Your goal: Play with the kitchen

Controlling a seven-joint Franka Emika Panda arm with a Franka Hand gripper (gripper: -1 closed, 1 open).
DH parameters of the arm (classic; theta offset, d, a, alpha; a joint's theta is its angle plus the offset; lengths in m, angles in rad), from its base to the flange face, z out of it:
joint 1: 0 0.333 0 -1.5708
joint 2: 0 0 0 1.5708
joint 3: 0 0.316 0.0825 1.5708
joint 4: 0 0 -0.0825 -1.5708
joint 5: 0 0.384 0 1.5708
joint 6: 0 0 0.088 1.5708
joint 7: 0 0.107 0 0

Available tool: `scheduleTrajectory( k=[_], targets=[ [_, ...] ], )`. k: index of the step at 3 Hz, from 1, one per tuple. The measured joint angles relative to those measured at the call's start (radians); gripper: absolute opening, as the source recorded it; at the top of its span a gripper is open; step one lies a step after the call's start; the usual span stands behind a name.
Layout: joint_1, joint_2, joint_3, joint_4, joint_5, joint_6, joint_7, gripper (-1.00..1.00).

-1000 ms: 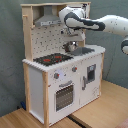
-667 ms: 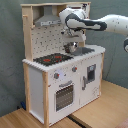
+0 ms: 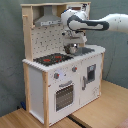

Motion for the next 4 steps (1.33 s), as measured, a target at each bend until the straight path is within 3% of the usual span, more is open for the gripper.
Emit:
scheduleTrajectory(
  k=[4],
  targets=[
    [0.137, 0.222, 0.000, -0.290, -0.162, 0.193, 0.118, -1.00]
  ],
)
